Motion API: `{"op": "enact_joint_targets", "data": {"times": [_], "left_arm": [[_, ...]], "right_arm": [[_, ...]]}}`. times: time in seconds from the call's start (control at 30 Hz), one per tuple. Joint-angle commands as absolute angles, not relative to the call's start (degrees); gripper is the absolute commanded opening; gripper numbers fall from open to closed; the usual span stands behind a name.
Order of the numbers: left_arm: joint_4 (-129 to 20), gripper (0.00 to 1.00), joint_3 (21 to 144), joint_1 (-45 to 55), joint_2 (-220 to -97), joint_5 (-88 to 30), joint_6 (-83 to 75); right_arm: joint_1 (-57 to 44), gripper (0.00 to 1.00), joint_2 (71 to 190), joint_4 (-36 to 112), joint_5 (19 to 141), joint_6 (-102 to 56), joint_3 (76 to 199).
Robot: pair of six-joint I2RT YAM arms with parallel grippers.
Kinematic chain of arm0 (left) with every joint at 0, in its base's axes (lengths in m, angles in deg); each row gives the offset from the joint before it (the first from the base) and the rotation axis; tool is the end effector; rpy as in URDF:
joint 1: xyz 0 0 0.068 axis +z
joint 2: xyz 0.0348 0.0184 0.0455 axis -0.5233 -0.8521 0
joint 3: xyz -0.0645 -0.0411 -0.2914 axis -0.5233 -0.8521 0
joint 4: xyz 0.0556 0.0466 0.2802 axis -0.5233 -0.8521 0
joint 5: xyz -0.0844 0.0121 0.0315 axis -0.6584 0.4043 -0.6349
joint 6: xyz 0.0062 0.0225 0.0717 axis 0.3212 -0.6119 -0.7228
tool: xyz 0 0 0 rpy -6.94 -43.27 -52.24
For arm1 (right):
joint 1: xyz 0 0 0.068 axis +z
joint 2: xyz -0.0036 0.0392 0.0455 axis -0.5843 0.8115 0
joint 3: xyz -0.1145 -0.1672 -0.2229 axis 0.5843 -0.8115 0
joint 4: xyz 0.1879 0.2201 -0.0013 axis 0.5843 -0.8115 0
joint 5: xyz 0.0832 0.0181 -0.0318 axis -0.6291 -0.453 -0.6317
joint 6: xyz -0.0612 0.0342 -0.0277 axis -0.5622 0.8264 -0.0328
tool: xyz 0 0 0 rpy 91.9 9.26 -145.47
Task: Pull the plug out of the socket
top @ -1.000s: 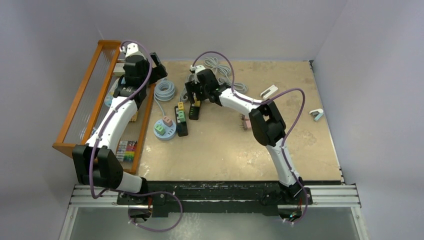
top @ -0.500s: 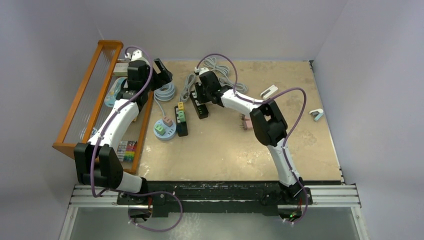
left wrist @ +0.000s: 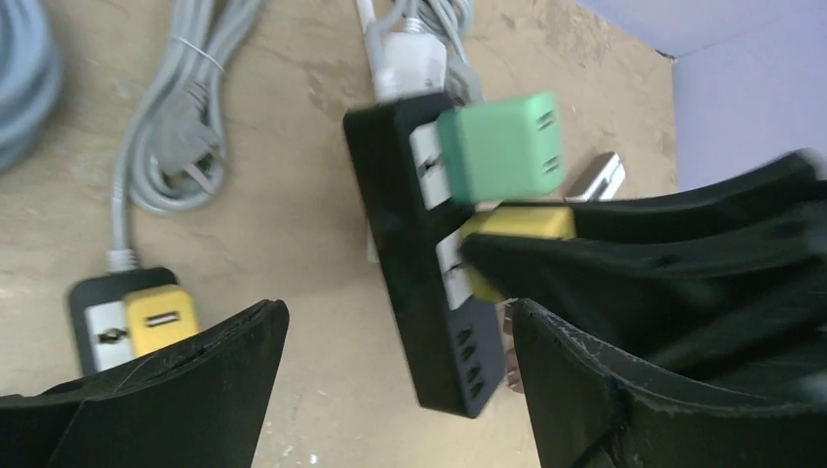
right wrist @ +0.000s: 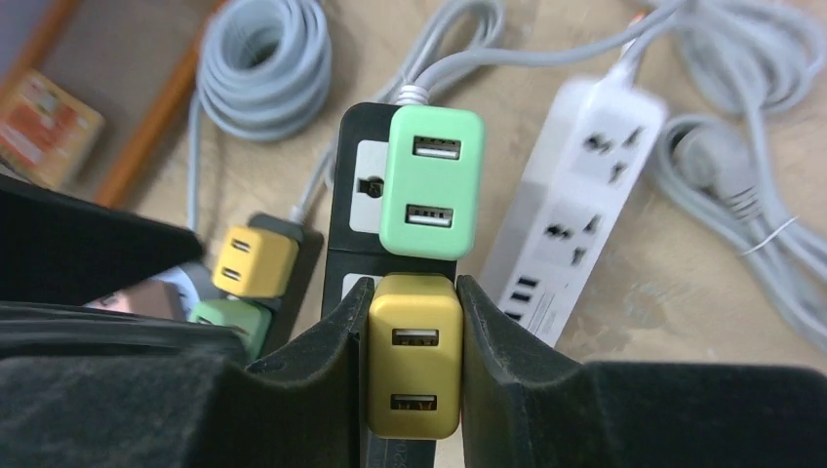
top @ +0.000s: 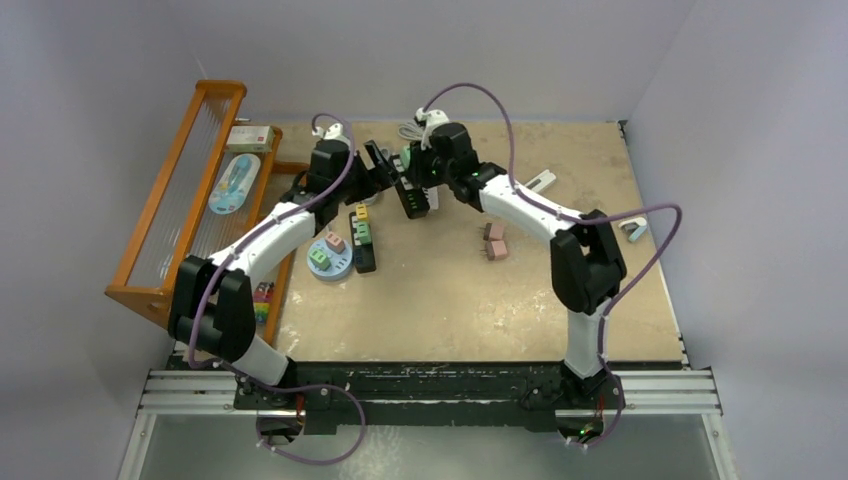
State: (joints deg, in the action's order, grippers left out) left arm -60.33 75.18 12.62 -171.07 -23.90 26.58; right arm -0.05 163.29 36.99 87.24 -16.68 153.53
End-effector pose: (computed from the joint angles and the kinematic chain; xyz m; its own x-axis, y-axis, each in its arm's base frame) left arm 0.3837 -0.1354 0.2929 -0.5654 -0.5197 -0.6406 -0.0149 0.7829 -0.6220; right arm 0.4393 0.3162 0.2778 -0.4512 -0.0419 -0.8915 -0.4979 0.8408 0.2124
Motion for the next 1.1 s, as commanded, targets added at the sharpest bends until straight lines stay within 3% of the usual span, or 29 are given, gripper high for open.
{"op": "enact_joint_targets", "data": {"times": [0.0, 0.47, 0.67, 0.73, 0.83, 0.93, 1.07], "left_arm": [[-53.2, 0.84, 75.1, 11.6, -172.7, -24.8, 31.4], [-40.6, 0.84, 74.8, 10.0, -178.7, -32.8, 38.9], [-41.6, 0.75, 75.7, 8.5, -182.0, -33.4, 38.5], [-41.2, 0.64, 75.7, 8.4, -182.6, -33.2, 38.9], [-39.5, 0.41, 75.6, 8.4, -183.6, -33.4, 40.1], [-37.6, 0.03, 76.0, 8.4, -184.9, -35.0, 41.4], [-38.7, 0.00, 76.8, 8.4, -185.5, -33.5, 41.5]], "right_arm": [[-1.7, 0.00, 155.9, 46.4, 82.1, -14.6, 152.4], [-4.9, 0.00, 153.4, 51.0, 72.0, -10.9, 149.8], [-6.7, 0.00, 152.8, 52.3, 68.6, -8.9, 149.6], [-7.3, 0.00, 152.6, 52.7, 67.3, -8.4, 149.6], [-7.7, 0.00, 152.3, 53.8, 65.3, -7.6, 149.4], [-7.9, 0.00, 152.1, 55.0, 62.7, -7.1, 149.2], [-8.6, 0.00, 151.4, 55.6, 60.0, -6.9, 149.0]]}}
